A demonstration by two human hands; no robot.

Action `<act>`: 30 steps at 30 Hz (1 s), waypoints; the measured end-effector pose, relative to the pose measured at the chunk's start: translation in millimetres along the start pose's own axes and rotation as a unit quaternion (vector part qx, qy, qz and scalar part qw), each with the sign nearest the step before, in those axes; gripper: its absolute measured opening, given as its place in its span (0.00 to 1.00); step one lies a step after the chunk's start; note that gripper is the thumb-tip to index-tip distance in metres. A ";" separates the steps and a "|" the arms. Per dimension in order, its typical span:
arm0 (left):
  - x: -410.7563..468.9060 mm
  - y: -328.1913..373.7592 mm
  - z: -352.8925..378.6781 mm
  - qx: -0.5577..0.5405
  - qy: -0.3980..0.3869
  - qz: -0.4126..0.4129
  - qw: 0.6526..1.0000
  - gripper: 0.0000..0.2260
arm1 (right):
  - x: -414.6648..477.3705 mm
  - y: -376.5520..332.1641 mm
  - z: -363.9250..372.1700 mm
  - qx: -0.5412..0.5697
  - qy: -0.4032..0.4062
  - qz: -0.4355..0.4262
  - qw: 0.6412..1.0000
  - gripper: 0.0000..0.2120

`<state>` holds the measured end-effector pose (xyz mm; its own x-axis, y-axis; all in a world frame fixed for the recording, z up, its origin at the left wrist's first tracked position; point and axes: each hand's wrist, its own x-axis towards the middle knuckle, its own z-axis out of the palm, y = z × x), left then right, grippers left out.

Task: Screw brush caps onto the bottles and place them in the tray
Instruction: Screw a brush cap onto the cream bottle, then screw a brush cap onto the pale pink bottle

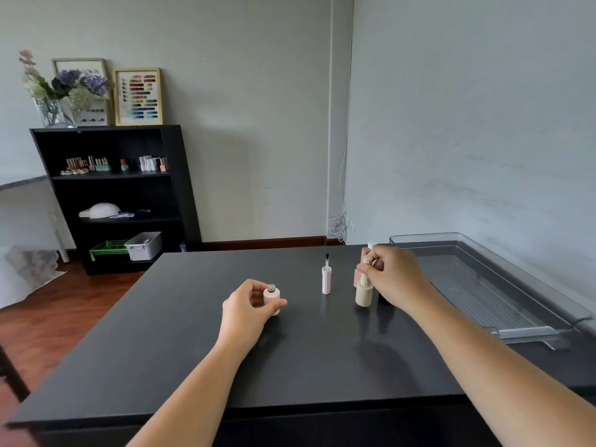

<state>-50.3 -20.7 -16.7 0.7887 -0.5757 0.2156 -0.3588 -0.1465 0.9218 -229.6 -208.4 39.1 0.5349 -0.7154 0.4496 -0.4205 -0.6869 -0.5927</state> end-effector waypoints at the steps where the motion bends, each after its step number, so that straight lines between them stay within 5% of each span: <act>1: 0.2 -0.7 0.2 0.003 -0.001 0.000 1.000 0.12 | 0.0 -0.5 0.3 -0.004 0.000 0.002 1.000 0.04; 10: 2.2 -4.5 0.3 0.010 -0.005 -0.005 1.000 0.13 | -0.6 0.7 6.5 -0.007 0.004 0.019 1.000 0.09; 16: 1.3 -3.9 1.3 0.008 -0.007 -0.004 1.000 0.12 | -20.8 -17.7 11.2 0.019 0.094 0.010 0.995 0.11; 25: 0.9 -3.5 0.7 0.010 -0.009 -0.004 1.000 0.13 | -29.4 -31.3 72.7 0.053 0.000 0.083 0.995 0.23; 30: 2.3 -5.8 0.6 0.000 -0.012 0.000 1.000 0.13 | -16.5 -33.4 90.4 0.028 0.002 0.136 0.990 0.19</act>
<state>-46.6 -21.6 -21.8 0.7760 -0.5953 0.2083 -0.3594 -0.1460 0.9217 -158.1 -162.1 -8.9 0.4043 -0.8736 0.2709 -0.5079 -0.4608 -0.7278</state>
